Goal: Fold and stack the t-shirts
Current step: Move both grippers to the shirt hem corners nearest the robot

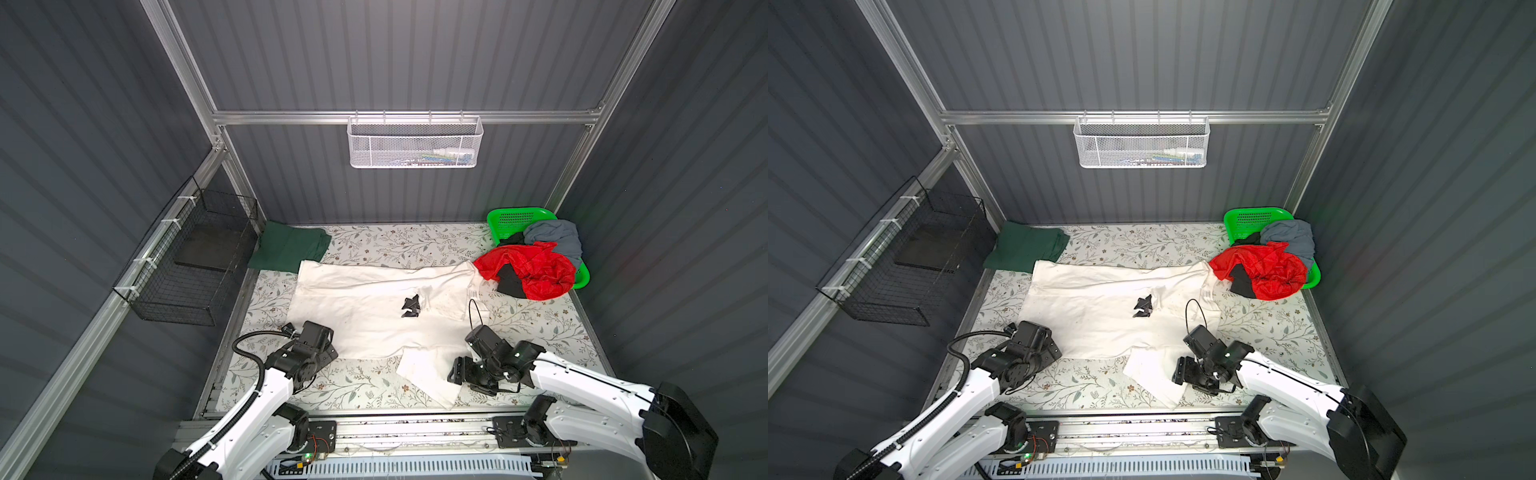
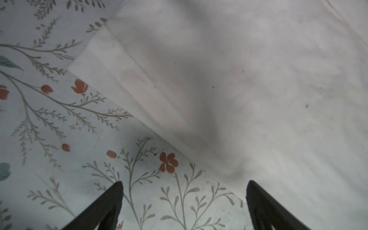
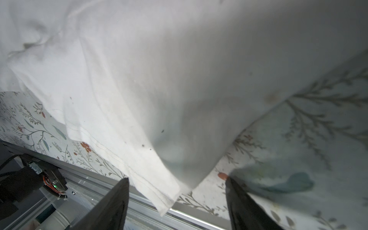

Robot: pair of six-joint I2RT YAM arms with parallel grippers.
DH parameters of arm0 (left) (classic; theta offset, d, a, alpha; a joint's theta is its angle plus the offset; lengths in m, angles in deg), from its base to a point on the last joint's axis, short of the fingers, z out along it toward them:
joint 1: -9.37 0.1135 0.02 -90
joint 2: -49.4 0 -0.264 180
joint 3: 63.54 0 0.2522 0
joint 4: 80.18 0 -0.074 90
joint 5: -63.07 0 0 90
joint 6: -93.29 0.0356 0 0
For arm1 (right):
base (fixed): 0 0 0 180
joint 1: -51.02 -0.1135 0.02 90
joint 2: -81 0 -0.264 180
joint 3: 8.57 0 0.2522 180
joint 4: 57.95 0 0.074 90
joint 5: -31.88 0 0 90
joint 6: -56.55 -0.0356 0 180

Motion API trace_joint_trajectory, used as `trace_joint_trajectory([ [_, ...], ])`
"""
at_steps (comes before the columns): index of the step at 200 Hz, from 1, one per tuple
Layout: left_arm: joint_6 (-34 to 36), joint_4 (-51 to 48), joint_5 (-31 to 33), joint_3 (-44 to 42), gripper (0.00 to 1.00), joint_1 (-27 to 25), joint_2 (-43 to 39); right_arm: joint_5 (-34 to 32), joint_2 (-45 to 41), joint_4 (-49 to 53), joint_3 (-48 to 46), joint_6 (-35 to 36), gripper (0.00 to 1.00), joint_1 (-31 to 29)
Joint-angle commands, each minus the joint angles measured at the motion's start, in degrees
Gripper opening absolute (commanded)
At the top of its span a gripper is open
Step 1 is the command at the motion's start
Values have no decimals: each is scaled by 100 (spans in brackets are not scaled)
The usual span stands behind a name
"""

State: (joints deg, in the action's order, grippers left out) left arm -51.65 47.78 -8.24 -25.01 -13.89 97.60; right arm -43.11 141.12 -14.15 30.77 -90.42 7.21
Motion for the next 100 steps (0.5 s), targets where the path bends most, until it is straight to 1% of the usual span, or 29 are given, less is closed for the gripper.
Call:
trace_joint_trajectory([
  [1, -245, -114, 196, -56, 93, 2, -104, -24, -134, -164, -214, -312, 74, -96],
  [26, -381, -118, 326, -55, 90, -2, 11, -49, -249, -167, -369, -444, 73, -178],
  [70, -435, -81, 459, -56, 89, -2, 14, -154, -318, -186, -458, -574, 68, -303],
  [94, -392, -130, 511, 19, 88, -2, 12, -187, -201, -309, -449, -622, 55, -387],
  [100, -371, -144, 537, 39, 88, -2, 18, -195, -152, -362, -449, -639, 53, -415],
])
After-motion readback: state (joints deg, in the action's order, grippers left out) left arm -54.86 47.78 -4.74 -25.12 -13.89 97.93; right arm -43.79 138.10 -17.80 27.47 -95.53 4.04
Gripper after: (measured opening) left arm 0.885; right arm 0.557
